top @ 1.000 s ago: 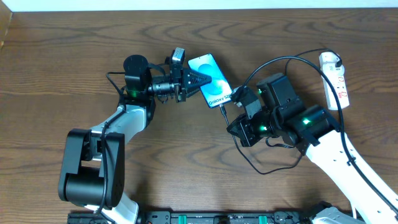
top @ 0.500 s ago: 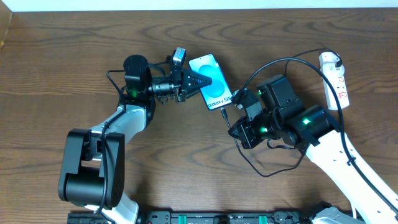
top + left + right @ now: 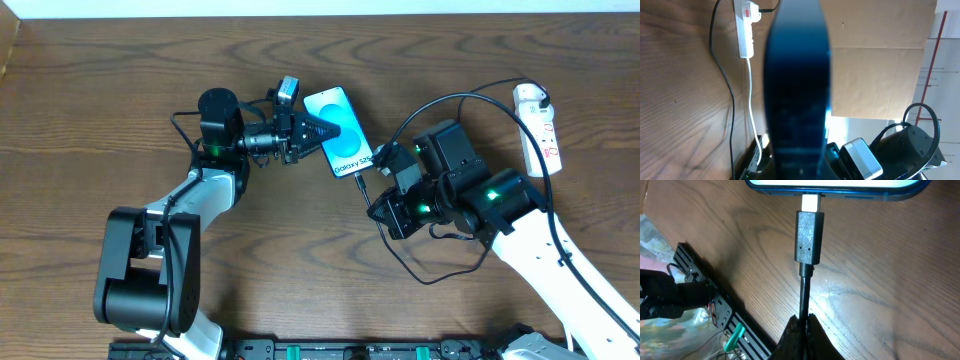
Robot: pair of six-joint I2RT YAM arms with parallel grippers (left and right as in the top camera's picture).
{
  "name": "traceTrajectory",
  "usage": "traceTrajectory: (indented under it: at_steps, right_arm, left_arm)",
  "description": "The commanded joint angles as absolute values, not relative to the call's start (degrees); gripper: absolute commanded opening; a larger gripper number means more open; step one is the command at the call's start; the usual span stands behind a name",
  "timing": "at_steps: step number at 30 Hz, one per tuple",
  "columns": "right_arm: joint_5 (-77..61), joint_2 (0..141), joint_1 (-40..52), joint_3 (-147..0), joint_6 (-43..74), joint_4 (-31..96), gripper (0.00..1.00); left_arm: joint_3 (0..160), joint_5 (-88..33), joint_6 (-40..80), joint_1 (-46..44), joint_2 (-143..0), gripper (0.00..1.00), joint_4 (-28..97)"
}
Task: Plug charger to phone and switch on socket
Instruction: 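Align the USB-C plug under the phone's bottom port with the right gripper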
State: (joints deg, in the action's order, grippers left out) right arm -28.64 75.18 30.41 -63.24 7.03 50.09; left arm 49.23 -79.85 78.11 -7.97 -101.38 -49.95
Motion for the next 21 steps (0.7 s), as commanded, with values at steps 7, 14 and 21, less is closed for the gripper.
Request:
traceTrajectory:
  at_steps: [7,14,21]
  right_arm:
    - [-28.60,75.16,30.85,-63.20,7.29,50.15,0.01]
    - [-28.60,75.16,30.85,-63.20,7.70,50.15,0.01]
    - [-28.58,75.16,30.85,-63.20,7.70,50.13,0.01]
  left_arm:
    - [50.76,-81.89,79.37,-7.84,-101.16,0.07,-50.70]
    - [50.76,-81.89,79.59,-7.84,-101.16,0.07,-50.68]
    - [50.76,-82.15,79.53,-7.84,-101.16,0.07,-50.70]
